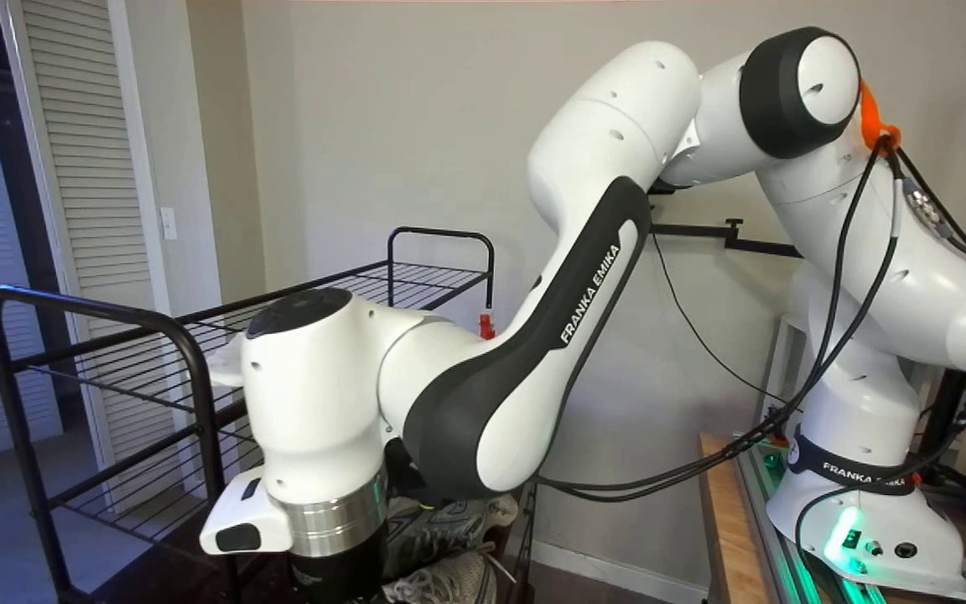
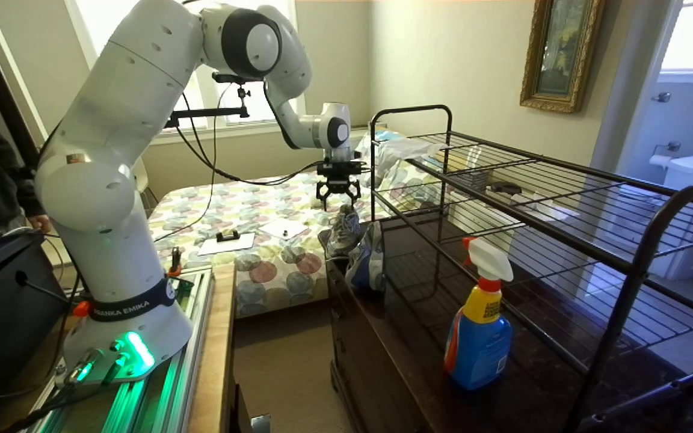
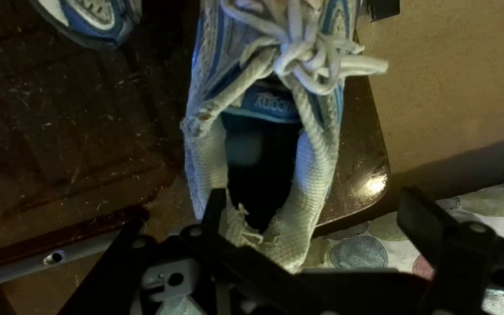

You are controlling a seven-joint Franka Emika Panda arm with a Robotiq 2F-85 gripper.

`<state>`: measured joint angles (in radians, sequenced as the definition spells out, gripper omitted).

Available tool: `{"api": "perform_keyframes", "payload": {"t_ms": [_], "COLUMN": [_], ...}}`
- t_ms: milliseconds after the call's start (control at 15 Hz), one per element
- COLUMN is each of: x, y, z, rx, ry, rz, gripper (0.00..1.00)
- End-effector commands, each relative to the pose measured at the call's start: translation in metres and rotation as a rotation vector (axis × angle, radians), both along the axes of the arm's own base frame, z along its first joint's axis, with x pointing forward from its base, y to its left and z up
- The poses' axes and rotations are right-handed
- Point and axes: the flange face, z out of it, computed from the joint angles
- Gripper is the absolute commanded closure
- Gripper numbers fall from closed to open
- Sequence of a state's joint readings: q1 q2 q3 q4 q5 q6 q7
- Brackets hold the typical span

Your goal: Put the left shoe on the top rack

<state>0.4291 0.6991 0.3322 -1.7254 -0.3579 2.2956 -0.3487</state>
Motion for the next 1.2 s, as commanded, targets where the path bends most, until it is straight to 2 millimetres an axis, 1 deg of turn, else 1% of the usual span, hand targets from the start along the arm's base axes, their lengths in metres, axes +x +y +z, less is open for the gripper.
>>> {"api": "perform_keyframes", "payload": {"t_ms": [0, 67, 200, 333, 533, 600, 667, 800, 867, 933, 1000, 1133], "x": [-0.020, -0.020, -0.015, -0.011, 0.002, 0.006, 0.007, 0.009, 0.009, 0.009, 0.009, 0.004], "y": [0.000, 0.000, -0.002, -0.007, -0.016, -0.018, -0.019, -0.019, -0.018, -0.016, -0.015, -0.011], "z": [-0.001, -0.005, -0.018, -0.027, -0.045, -0.050, -0.054, -0.056, -0.056, -0.054, -0.053, -0.055], "rx": [0.000, -0.007, -0.006, -0.014, -0.030, -0.031, -0.030, -0.032, -0.031, -0.031, -0.031, -0.031], "ry": [-0.015, -0.018, 0.004, 0.013, 0.013, 0.008, 0.007, 0.005, 0.001, -0.004, -0.004, -0.002], "rz": [-0.060, -0.066, -0.079, -0.095, -0.093, -0.098, -0.100, -0.102, -0.101, -0.101, -0.098, -0.089], "gripper": [0.00, 0.00, 0.00, 0.00, 0.00, 0.12, 0.26, 0.40, 0.49, 0.55, 0.63, 0.76]}}
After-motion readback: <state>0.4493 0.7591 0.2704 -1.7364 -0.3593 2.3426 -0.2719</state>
